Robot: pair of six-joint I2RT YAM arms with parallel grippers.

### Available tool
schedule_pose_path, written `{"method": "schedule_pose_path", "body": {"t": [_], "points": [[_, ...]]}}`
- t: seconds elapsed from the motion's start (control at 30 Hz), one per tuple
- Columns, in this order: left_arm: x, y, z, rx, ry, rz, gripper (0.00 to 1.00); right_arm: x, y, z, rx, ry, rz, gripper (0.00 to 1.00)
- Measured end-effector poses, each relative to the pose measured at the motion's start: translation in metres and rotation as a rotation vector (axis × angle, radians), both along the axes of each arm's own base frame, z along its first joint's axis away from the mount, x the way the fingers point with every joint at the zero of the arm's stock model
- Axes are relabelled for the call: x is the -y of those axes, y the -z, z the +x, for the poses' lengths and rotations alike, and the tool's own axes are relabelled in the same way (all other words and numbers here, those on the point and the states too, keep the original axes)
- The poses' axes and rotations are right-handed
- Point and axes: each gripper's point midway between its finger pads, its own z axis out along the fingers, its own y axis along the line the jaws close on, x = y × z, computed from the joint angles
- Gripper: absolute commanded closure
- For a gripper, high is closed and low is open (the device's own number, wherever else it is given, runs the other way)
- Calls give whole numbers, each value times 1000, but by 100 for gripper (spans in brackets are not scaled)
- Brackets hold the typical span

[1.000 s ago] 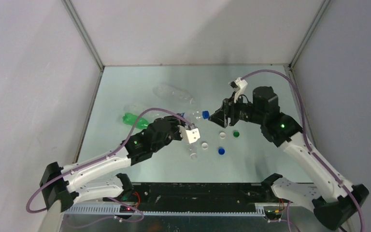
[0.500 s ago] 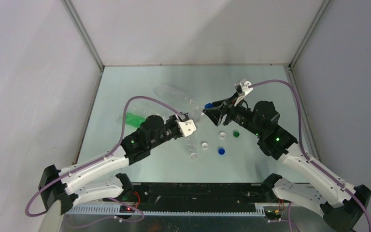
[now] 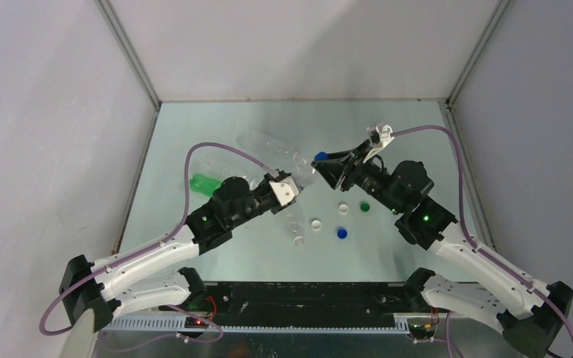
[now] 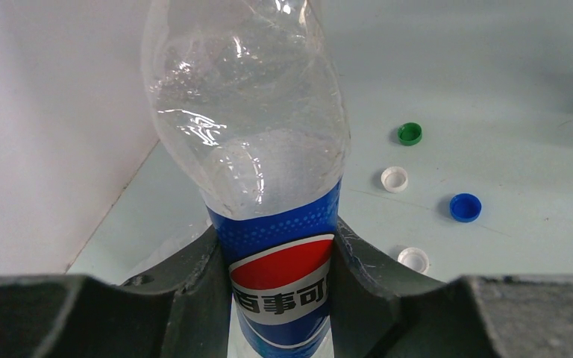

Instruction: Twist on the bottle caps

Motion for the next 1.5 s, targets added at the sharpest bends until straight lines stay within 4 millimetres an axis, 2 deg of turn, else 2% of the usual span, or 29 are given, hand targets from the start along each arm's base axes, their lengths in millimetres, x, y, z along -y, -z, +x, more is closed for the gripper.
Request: {"method": "schedule_pose_path", "body": {"t": [0.1,0.17,0.2,0.23,0.33,0.37,0.4,0.43,0.5,0.6,0.8,0.93,1.07,1.17,1.27,1.4,1.5], "points": [[0,2,-1,-10,0,-7,100,-2,1,0,-6,-5,2,86],[0,3,-2,-21,0,-13,94,-3,2,-1,-8,-9,0,100],[-1,4,-3,-25,1,-16,84,-3,3,-1,-8,-9,-1,100],[-1,4,-3,-30,2,-21,79,-3,3,-1,-6,-9,-3,100],[-2,6,-7,-45,6,-42,54,-3,4,-3,8,-15,-20,100],[-4,7,-9,-50,7,-51,40,-4,5,-4,15,-21,-33,100],[-5,8,-11,-56,7,-59,32,-4,6,-6,19,-28,-41,100],[-7,8,-13,-59,5,-66,11,-4,8,-7,24,-33,-51,100],[-12,8,-17,-75,-3,-92,2,-2,10,-6,36,-35,-73,100],[-25,9,-27,-147,-33,-159,0,16,14,11,69,38,-131,100],[-58,21,-45,-347,-150,-319,0,70,22,52,90,221,-233,100],[-75,40,-53,-508,-250,-390,0,112,16,77,121,372,-295,100],[-79,53,-59,-648,-308,-470,0,167,16,107,121,549,-354,100],[-80,67,-59,-709,-350,-485,0,210,32,131,72,662,-398,100],[-83,83,-54,-750,-417,-472,0,241,61,154,-7,721,-449,100],[-85,95,-50,-768,-471,-448,0,268,92,176,-95,748,-505,99],[-84,100,-47,-768,-486,-433,0,282,104,189,-133,758,-527,98]]}}
